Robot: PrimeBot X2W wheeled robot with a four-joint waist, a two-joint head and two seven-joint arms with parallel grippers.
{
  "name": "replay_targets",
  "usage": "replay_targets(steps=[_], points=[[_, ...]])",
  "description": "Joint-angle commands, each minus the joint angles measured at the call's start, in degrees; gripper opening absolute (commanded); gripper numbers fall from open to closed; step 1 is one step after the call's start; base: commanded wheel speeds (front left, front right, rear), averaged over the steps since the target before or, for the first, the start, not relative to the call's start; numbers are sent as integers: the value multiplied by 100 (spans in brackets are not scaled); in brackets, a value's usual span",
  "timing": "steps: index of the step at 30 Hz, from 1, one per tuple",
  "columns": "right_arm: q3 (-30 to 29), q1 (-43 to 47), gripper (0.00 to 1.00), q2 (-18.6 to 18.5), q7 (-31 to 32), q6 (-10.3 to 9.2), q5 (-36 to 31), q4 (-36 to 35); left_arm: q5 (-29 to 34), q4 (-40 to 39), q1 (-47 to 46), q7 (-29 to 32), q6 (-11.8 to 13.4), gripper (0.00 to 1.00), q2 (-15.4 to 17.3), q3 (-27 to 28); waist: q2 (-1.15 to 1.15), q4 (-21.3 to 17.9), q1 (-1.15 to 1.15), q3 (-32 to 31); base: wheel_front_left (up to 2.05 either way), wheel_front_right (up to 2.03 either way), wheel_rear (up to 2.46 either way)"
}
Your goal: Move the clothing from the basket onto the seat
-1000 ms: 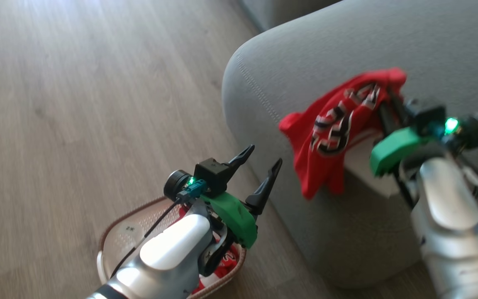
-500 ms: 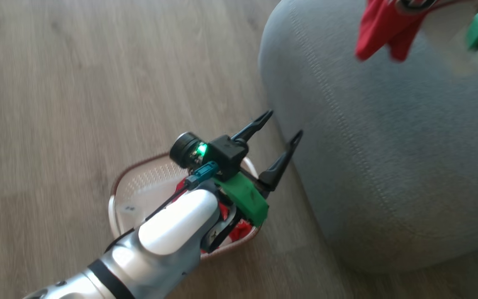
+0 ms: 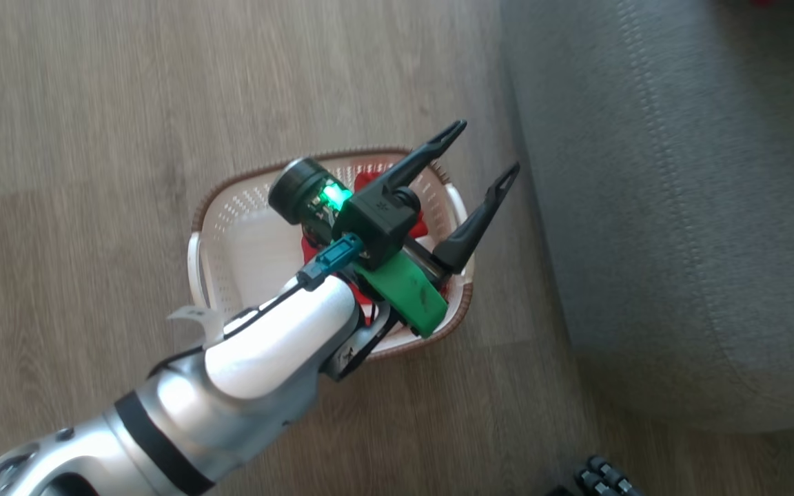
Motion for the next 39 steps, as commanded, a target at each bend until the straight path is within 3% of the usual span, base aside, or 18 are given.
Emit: replay_targets(steps=[1,7,13,15,16,17,28,39], points=[[-125,-90,0,-55,-6,-2,-108,-111,76,-235,-201,29,55,100,130,198,0,124,-1,277,0,0,0],[-822,225,0,194,-35,-2,-512,301,110,-364,-286,54,123,100,265,247,0,122,-1,517,0,0,0],[-1160,342,0,408,-99,-2,-881,487,84,-383,-246,62,165,100,345,254,0,60,-1,539,0,0,0],[-1250,348,47,469,-116,-2,-935,526,62,-360,-218,58,167,100,353,249,0,40,-1,492,0,0,0],[-1267,357,85,482,-124,-2,-969,542,48,-350,-204,55,168,100,348,247,0,35,-1,459,0,0,0],[-1274,370,100,488,-130,-2,-999,563,32,-342,-189,52,168,100,340,246,0,30,-1,423,0,0,0],[-786,845,100,651,-145,-2,-809,358,-244,-58,113,-124,145,100,304,339,0,-62,-1,-207,0,0,0],[200,1854,100,729,-146,-2,-25,-344,-708,423,699,-395,149,100,196,774,0,19,-1,-1249,0,0,0]])
